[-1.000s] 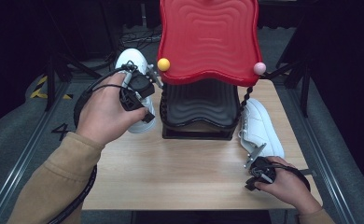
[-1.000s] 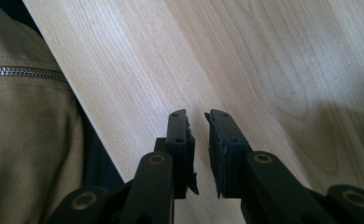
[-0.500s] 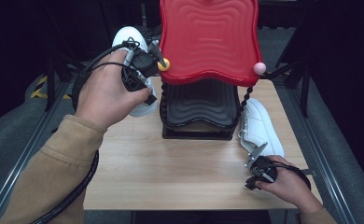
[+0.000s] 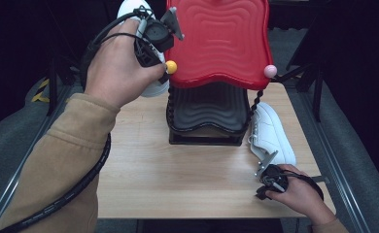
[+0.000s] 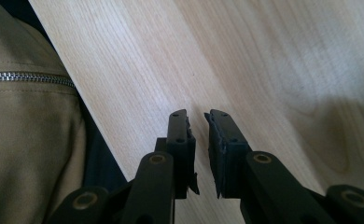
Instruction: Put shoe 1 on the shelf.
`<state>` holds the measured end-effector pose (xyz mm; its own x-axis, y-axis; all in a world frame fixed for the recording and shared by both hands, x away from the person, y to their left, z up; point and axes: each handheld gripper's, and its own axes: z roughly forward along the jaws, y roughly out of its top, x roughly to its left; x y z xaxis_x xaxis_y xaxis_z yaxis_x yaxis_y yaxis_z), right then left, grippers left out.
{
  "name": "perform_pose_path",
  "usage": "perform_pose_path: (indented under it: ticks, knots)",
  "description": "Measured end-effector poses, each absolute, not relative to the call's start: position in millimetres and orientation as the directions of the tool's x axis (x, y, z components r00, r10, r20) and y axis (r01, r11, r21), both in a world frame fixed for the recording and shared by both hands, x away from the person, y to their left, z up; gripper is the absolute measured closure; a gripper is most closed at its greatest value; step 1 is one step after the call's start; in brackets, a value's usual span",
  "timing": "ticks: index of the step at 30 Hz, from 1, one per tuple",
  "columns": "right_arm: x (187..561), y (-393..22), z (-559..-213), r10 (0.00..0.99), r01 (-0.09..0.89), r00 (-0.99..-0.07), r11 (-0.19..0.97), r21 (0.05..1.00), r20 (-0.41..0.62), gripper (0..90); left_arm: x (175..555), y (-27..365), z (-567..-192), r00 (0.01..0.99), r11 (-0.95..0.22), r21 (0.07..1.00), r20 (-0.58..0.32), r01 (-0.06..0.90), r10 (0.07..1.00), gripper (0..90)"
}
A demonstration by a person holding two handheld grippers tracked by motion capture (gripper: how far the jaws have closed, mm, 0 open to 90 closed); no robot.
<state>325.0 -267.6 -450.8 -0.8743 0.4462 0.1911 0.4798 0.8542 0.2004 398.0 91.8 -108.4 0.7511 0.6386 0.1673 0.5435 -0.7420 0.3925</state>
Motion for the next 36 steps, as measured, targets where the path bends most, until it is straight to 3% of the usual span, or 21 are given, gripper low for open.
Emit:
perform_pose_path:
  ticks: [18, 36]
  knots:
    - [321.4, -276.6, -451.5, 0.466, 0.501, -0.862, 0.841, 0.203, 0.198, 79.0, 408.0, 55.3, -76.3, 0.812, -0.792, 0.443, 0.207, 0.42, 0.546, 75.3]
    - [322.9, -279.8, -450.1, 0.47, 0.512, -0.855, 0.832, 0.214, 0.217, 79.0, 444.2, 0.6, -82.2, 0.828, -0.817, 0.433, 0.233, 0.381, 0.51, 75.4]
